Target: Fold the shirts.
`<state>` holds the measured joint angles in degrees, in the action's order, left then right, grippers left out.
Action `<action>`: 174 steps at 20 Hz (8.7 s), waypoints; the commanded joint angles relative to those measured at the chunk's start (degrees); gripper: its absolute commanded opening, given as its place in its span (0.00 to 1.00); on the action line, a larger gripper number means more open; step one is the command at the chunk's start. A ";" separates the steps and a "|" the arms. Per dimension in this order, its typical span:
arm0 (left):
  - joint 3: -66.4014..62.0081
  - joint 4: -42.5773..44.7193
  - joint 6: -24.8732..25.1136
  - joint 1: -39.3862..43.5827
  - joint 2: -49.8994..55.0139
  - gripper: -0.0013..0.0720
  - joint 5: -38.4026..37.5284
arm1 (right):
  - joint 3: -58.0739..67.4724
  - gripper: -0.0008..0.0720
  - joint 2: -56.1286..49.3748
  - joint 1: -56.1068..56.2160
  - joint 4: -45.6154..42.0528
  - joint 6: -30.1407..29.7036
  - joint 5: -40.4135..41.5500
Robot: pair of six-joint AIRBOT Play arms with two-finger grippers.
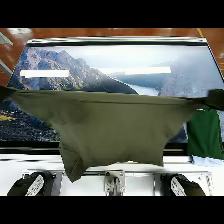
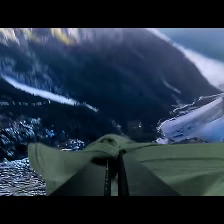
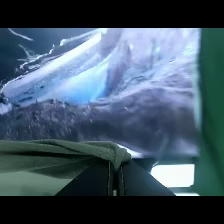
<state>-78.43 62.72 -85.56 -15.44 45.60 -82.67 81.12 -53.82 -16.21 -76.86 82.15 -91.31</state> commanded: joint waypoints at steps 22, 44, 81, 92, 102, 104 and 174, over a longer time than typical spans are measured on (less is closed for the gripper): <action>1.42 -23.54 20.39 8.66 50.71 0.08 39.45 | -4.15 0.09 -43.41 12.07 6.38 1.68 55.12; 1.36 -1.20 -1.11 8.39 54.73 0.08 14.19 | -4.22 0.10 -45.29 11.32 1.97 7.02 29.53; 58.75 -17.57 16.90 -8.17 24.00 0.71 19.10 | -7.34 0.87 -27.91 -15.47 7.34 -3.96 2.45; 58.62 -18.62 19.63 -0.61 26.49 0.08 16.17 | -25.51 0.87 -27.91 -15.47 11.56 -7.98 2.93; 54.36 -18.62 20.37 -0.61 26.43 0.08 13.44 | -39.91 0.85 -27.91 -13.46 16.15 -10.23 16.65; 53.46 -18.62 20.37 -0.61 26.43 0.08 12.59 | -40.65 0.85 -27.93 -9.46 14.86 -9.16 19.58; -18.88 -25.40 2.75 39.67 62.82 0.08 24.35 | -0.76 0.09 -14.80 2.84 31.45 -2.78 12.72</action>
<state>-97.32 39.81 -81.95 17.47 107.04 -65.39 80.31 -75.53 -13.39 -45.69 76.90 -76.51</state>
